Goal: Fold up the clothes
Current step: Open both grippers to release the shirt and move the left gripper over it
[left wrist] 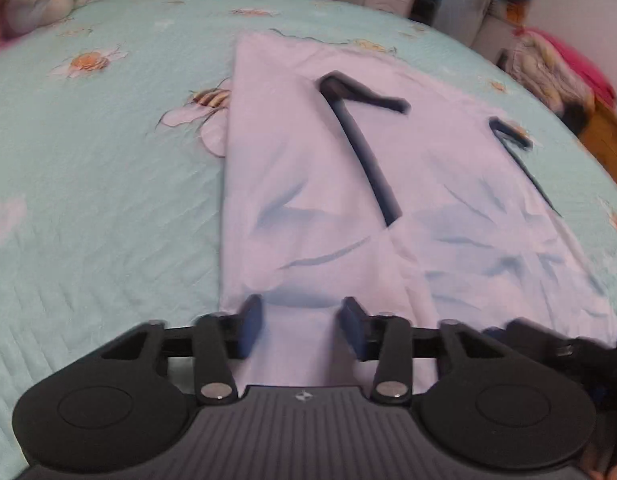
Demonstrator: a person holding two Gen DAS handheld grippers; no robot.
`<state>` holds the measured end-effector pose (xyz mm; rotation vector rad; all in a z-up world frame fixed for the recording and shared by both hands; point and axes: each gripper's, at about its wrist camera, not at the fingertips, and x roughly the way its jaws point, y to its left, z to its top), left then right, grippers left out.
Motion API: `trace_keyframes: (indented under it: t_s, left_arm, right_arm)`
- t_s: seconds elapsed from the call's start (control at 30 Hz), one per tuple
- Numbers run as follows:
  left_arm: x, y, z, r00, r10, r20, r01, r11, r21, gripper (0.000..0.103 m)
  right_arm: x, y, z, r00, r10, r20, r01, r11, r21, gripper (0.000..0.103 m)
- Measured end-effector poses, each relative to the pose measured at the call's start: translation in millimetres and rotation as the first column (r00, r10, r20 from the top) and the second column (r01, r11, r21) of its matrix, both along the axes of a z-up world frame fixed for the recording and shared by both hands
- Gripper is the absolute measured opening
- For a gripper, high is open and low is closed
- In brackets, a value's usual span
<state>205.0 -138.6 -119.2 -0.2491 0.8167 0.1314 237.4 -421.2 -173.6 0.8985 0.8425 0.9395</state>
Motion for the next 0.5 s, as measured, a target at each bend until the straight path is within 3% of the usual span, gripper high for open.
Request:
trace_keyframes:
  t_s: [0.2, 0.3, 0.37, 0.43, 0.47, 0.5]
  left_arm:
    - [-13.1, -6.7, 22.6, 0.999, 0.019, 0.038, -0.021, 0.998, 0.054, 0.031]
    - [0.0, -24.2, 38.6, 0.994, -0.04, 0.106, 0.033, 0.997, 0.065, 0.037]
    - [16.4, -33.2, 35.3, 0.993, -0.075, 0.093, 0.069, 0.996, 0.063, 0.041]
    - [21.9, -22.1, 20.3, 0.998, -0.023, 0.058, 0.022, 0.999, 0.032, 0.044]
    - [23.3, -14.5, 11.7, 0.999, 0.011, 0.038, -0.012, 1.0, 0.015, 0.043]
    - [24.7, -6.9, 3.2, 0.999, 0.045, 0.018, -0.045, 0.999, -0.002, 0.035]
  right_arm:
    - [5.0, 0.2, -3.6, 1.0, 0.015, -0.018, -0.014, 0.999, 0.04, 0.027]
    - [5.1, -0.8, -4.4, 1.0, 0.018, -0.019, -0.018, 0.999, 0.04, 0.027]
    - [5.6, -0.6, -4.8, 1.0, 0.02, -0.022, -0.019, 0.999, 0.044, 0.027]
    - [6.0, -0.1, -5.4, 0.999, 0.021, -0.026, -0.02, 0.998, 0.051, 0.027]
    - [6.3, 0.4, -5.7, 0.999, 0.023, -0.028, -0.021, 0.998, 0.055, 0.027]
    - [6.6, 1.2, -6.0, 0.999, 0.024, -0.03, -0.022, 0.998, 0.059, 0.027]
